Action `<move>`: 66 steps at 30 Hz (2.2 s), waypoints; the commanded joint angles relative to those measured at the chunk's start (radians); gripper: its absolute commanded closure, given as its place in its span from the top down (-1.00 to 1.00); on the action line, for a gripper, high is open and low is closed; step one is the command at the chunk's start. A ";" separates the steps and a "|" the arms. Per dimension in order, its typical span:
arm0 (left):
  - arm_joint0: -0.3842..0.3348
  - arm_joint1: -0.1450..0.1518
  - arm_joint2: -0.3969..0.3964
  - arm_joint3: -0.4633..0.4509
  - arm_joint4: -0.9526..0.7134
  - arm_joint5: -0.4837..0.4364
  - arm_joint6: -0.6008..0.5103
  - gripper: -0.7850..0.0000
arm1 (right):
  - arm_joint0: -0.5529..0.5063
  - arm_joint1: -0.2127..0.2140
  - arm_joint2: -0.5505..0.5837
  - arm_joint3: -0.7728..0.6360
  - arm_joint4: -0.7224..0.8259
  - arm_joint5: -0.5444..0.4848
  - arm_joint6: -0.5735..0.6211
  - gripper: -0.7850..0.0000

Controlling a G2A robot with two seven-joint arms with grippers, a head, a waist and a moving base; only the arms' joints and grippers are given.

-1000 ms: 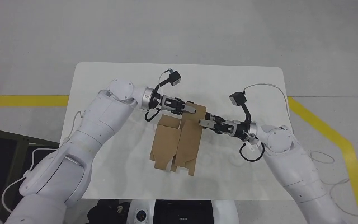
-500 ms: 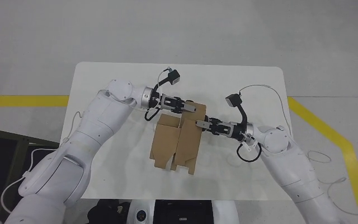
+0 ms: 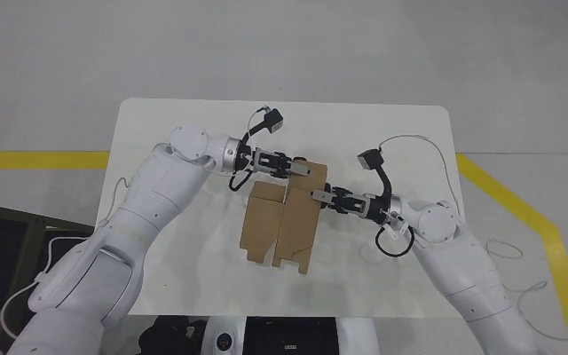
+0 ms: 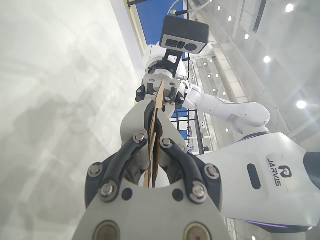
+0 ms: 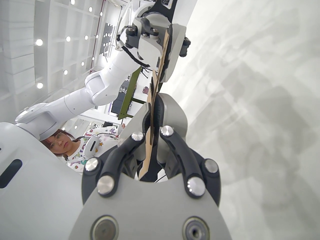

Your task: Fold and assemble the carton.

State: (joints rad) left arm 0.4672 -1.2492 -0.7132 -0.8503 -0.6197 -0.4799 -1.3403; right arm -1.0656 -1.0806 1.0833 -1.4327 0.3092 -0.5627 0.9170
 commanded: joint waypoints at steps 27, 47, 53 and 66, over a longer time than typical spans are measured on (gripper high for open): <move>0.095 0.057 -0.204 0.017 0.004 -0.034 0.229 1.00 | -0.168 0.003 0.181 -0.163 -0.056 0.148 -0.499 -1.00; 0.169 0.016 -0.176 -0.094 -0.034 0.014 0.310 -0.07 | -0.291 -0.016 0.229 -0.285 -0.083 0.263 -0.718 -1.00; 0.172 0.005 -0.172 -0.088 -0.039 0.016 0.299 -0.50 | -0.298 -0.020 0.240 -0.289 -0.092 0.262 -0.725 -1.00; 0.152 -0.016 -0.172 -0.067 -0.039 0.010 0.263 -1.00 | -0.302 -0.029 0.247 -0.294 -0.104 0.247 -0.691 -1.00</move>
State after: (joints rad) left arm 0.6211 -1.2639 -0.8854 -0.9188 -0.6575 -0.4688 -1.0715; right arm -1.3689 -1.1093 1.3308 -1.7267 0.2039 -0.3126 0.2199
